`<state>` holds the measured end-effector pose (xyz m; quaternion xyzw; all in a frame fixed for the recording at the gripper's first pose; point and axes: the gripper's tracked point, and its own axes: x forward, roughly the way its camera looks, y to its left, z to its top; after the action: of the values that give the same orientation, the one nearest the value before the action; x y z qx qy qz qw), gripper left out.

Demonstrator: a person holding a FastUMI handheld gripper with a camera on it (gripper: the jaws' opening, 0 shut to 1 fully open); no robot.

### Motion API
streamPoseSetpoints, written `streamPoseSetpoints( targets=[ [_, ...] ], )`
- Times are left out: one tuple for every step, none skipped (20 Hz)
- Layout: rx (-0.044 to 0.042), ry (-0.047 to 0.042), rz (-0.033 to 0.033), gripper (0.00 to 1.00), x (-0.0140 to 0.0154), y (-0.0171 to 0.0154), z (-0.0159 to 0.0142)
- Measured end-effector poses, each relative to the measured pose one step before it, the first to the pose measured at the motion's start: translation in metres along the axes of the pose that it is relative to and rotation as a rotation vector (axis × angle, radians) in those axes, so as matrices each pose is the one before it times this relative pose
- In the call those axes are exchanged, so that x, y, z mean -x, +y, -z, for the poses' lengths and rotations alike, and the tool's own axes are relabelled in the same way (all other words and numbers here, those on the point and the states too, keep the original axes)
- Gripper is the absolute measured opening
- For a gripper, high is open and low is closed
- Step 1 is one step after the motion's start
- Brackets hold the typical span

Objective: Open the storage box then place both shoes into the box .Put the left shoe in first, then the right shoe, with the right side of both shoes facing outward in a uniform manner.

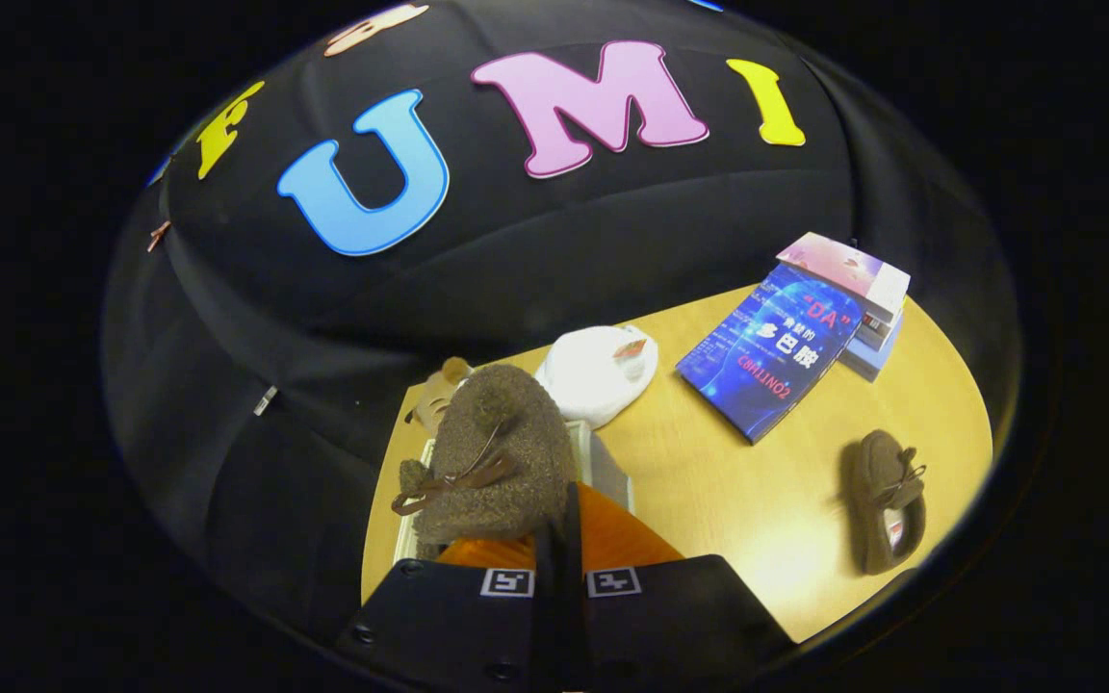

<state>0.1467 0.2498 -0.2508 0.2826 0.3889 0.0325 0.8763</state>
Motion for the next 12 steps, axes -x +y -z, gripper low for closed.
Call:
streamPoseSetpoints(
  targets=[
    [-0.00696, 0.01154, 0.02171, 0.05, -0.0087, 0.00665, 0.01197],
    [0.0045, 0.01334, 0.00974, 0.05, -0.00935, 0.00937, 0.01271],
    [0.01099, 0.01587, 0.00526, 0.05, -0.00807, 0.00829, 0.01223],
    [0.00605, 0.02131, 0.00337, 0.05, -0.00638, 0.0087, 0.01332],
    [0.00195, 0.01829, 0.00055, 0.05, -0.00703, 0.00766, 0.01101],
    [-0.00152, 0.00969, -0.00134, 0.05, -0.00605, 0.00676, 0.00798],
    [0.00036, 0.0001, 0.00161, 0.05, -0.00495, 0.00432, 0.00302],
    [0.00373, -0.00384, 0.00449, 0.05, -0.0053, 0.00294, 0.00116],
    [0.00315, -0.00555, 0.00803, 0.05, -0.00355, 0.00054, -0.00001],
    [-0.00025, 0.00006, 0.00891, 0.05, -0.00412, -0.00022, 0.00076],
    [-0.00429, 0.0058, 0.00849, 0.05, -0.00415, -0.00093, 0.00202],
    [-0.00895, 0.00702, 0.00783, 0.05, -0.00372, -0.00154, 0.00299]
  ],
)
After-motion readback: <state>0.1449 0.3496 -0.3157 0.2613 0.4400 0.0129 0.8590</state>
